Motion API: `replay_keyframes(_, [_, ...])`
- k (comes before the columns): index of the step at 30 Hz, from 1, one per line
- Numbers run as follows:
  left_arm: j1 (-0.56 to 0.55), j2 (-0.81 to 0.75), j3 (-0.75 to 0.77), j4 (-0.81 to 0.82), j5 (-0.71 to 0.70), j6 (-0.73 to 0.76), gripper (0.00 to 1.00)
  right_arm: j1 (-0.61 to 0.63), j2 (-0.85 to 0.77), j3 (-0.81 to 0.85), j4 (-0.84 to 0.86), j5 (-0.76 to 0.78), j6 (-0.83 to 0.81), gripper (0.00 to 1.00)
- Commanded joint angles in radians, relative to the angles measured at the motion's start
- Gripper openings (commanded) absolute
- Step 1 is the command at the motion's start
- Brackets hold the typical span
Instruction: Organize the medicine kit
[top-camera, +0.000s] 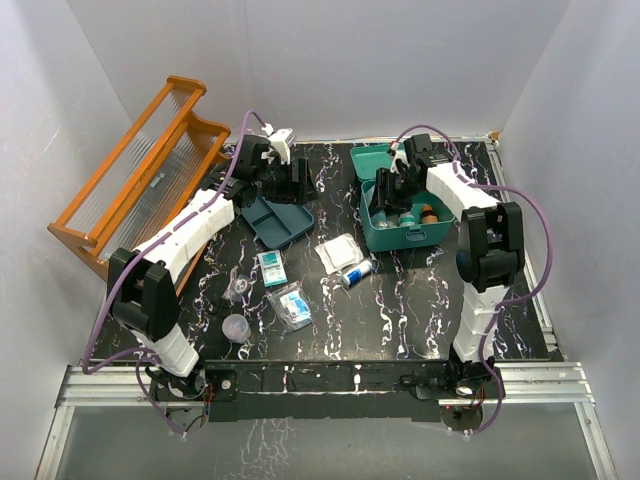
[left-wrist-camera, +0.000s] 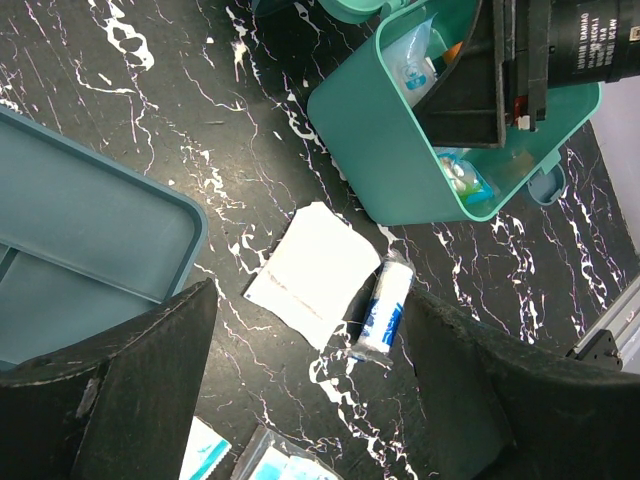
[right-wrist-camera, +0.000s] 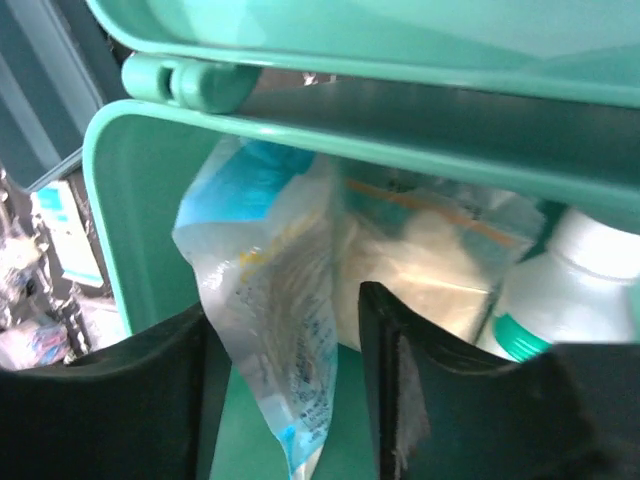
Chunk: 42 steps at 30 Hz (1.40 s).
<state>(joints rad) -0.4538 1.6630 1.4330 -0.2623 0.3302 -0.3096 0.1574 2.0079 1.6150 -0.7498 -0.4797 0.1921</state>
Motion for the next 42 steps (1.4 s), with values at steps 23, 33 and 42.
replay_keyframes(23, [0.001,-0.013,0.018,0.015,0.035,0.003,0.75,-0.001,-0.19,-0.122,0.163,0.089,0.066,0.37])
replay_keyframes(33, [0.001,-0.008,0.027,0.012,0.032,0.006,0.75,-0.001,-0.145,-0.136,0.163,0.214,0.077,0.19])
replay_keyframes(42, [0.002,-0.002,0.031,0.009,0.033,0.009,0.75,-0.002,-0.127,-0.14,0.155,0.307,0.091,0.31])
